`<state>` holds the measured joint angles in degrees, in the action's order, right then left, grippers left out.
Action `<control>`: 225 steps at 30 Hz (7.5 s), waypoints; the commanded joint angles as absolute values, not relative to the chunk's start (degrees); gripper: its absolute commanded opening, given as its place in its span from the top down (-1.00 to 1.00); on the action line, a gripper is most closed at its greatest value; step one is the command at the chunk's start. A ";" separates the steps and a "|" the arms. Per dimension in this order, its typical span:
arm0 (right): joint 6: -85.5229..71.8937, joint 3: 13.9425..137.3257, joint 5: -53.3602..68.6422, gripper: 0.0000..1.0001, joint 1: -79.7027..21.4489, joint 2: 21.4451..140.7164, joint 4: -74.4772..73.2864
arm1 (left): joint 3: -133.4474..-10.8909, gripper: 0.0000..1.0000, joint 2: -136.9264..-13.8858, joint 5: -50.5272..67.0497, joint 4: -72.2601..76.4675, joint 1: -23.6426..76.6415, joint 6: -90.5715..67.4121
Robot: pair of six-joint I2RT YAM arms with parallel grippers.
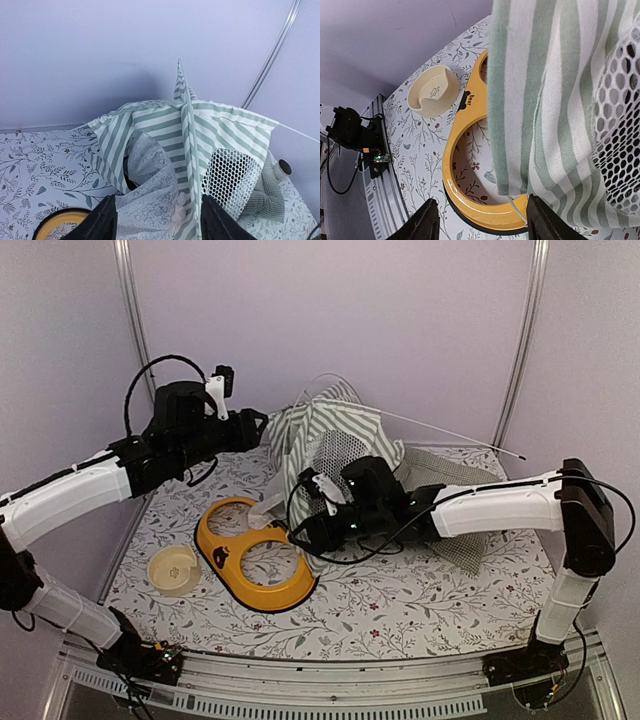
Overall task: Set up the pet tent
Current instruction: Place the tent at the corner of the board, then adjust the tent, then pass from the left arm to the right
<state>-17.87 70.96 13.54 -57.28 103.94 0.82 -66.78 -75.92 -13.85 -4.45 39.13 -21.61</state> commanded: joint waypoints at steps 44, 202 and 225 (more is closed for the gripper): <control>-31.36 72.13 -3.73 0.94 -37.73 93.87 0.66 | -102.34 1.00 -104.58 -11.68 -17.32 36.98 -16.68; -8.57 54.83 25.81 1.00 -52.74 70.47 -20.40 | -105.31 0.98 -86.25 28.21 -30.55 22.20 2.43; -23.60 56.43 14.81 1.00 -65.02 73.23 5.91 | -90.14 -0.46 -70.14 -29.84 -15.80 60.66 -3.34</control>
<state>-21.78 53.01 21.26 -64.97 71.90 -3.25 -95.68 -77.36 -18.13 -18.52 53.74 -0.30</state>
